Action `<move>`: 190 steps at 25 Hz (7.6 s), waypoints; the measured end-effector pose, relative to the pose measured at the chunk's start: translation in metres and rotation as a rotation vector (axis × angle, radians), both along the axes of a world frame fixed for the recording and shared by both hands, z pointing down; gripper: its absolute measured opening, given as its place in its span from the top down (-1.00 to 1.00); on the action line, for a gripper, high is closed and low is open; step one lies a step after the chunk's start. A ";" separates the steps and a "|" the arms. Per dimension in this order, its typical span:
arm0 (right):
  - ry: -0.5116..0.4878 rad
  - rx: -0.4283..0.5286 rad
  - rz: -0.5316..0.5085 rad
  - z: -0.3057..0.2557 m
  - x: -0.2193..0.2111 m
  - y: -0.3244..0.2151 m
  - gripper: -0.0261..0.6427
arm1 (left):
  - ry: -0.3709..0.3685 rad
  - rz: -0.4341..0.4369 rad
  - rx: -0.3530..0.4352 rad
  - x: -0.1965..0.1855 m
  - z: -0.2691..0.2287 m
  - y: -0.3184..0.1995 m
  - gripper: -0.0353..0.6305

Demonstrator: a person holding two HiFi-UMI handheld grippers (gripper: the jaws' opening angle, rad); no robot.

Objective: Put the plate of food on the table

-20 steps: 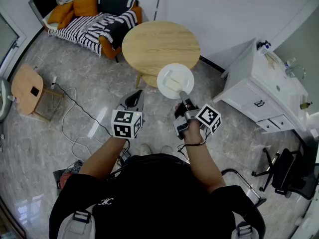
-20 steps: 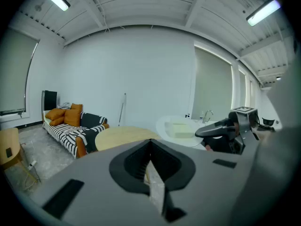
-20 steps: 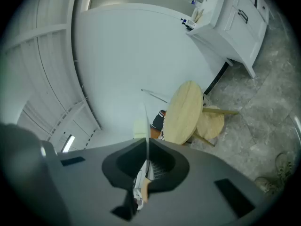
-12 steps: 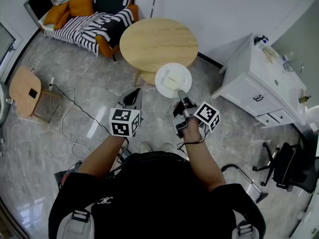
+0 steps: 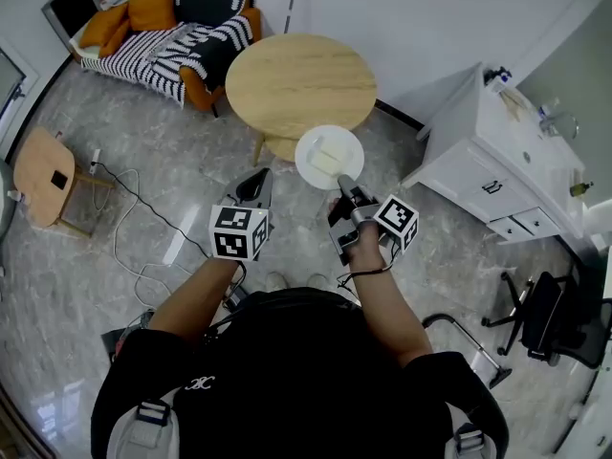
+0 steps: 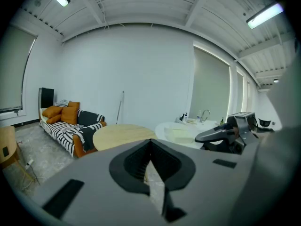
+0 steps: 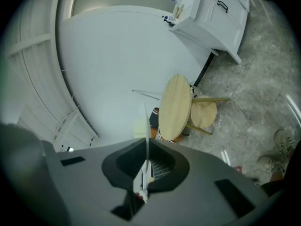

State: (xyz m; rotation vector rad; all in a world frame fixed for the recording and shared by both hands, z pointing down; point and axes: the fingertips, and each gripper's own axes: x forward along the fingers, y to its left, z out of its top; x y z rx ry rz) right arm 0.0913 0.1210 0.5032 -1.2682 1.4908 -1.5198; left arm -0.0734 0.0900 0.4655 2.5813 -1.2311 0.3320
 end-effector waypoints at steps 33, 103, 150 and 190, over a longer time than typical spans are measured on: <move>-0.059 0.022 0.020 0.000 -0.052 -0.017 0.87 | -0.014 0.038 0.007 -0.055 0.012 -0.017 0.87; -0.005 0.034 -0.581 0.064 0.101 -0.372 0.87 | -0.090 -0.188 -0.107 0.102 0.042 -0.351 0.87; 0.045 -0.222 -0.585 0.213 0.067 -0.433 0.84 | -0.137 -0.211 -0.110 0.027 0.046 -0.386 0.87; 0.848 -0.366 -0.458 0.184 0.105 -0.429 0.89 | -0.066 -0.052 -0.084 0.045 0.045 -0.419 0.87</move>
